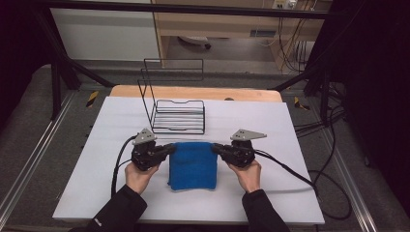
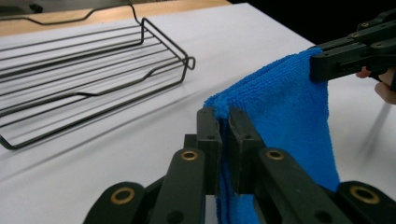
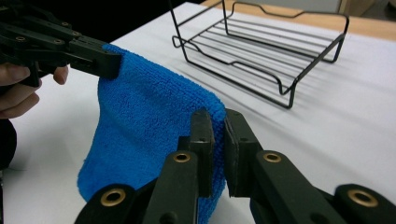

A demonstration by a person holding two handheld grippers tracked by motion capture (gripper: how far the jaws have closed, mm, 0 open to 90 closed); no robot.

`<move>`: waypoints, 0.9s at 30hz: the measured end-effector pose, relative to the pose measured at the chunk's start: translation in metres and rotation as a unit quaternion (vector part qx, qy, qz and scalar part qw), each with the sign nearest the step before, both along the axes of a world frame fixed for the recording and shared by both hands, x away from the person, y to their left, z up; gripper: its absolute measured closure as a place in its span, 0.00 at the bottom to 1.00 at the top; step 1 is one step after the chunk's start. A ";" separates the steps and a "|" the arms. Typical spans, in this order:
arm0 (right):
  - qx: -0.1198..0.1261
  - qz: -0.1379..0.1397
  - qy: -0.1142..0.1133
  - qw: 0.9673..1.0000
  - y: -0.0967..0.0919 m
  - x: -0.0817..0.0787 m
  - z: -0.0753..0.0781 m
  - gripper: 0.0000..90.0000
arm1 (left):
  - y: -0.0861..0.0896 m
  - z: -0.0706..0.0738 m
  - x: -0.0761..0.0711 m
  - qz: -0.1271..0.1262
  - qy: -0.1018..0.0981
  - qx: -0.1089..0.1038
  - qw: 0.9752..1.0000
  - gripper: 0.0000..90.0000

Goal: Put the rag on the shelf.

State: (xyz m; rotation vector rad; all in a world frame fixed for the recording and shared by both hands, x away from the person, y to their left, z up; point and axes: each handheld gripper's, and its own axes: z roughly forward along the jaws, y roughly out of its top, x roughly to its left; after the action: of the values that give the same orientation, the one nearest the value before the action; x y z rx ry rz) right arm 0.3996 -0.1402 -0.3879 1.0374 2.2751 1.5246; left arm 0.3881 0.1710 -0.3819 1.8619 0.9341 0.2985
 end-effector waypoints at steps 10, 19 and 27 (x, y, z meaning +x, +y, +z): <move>0.019 0.001 -0.030 0.999 -0.003 -0.006 0.015 0.93 | 0.001 0.016 -0.010 0.000 -0.035 -0.015 0.999 0.93; 0.029 0.001 -0.061 0.998 -0.004 -0.014 0.033 0.93 | 0.003 0.030 -0.016 0.003 -0.057 -0.028 0.998 0.93; 0.036 -0.005 -0.092 0.995 -0.003 -0.020 0.051 0.93 | 0.004 0.044 -0.019 0.006 -0.078 -0.045 0.996 0.93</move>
State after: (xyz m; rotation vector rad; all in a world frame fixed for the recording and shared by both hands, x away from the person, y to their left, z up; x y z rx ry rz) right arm 0.3792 -0.1430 -0.3373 0.8850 2.1025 1.6345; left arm 0.3689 0.1754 -0.3380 1.7240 0.8392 0.3968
